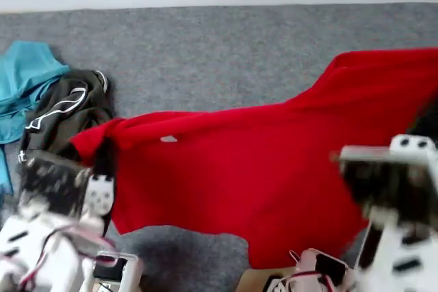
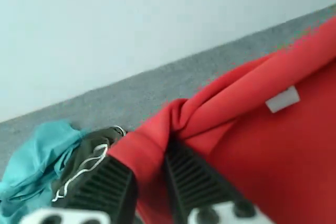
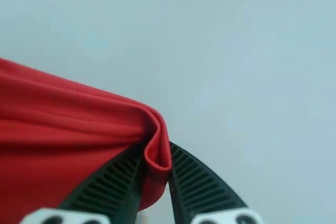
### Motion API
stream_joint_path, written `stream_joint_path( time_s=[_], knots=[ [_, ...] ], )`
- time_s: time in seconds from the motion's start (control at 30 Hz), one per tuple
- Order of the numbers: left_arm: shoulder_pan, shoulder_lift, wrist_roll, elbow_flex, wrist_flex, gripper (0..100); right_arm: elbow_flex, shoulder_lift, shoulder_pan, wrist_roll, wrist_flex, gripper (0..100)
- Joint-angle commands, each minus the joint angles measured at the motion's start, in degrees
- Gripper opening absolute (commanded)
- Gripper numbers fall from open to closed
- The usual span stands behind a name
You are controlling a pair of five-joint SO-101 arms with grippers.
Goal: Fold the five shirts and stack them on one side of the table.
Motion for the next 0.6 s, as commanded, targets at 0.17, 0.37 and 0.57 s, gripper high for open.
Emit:
stream_joint_path(
  time_s=[0.17,0.37,0.57],
  knots=[
    [-0.4,0.4,0.2,18.6,-21.5,0,24.2,1.5,-7.5,0.1,-14.8,1.1],
    [-0.4,4.4,-2.6,29.3,-36.7,0,43.4,1.5,-11.2,-1.3,-32.7,1.0],
    [-0.4,19.9,-3.9,27.3,-48.8,0,56.9,3.6,-15.1,-1.1,-50.6,1.0]
  ],
)
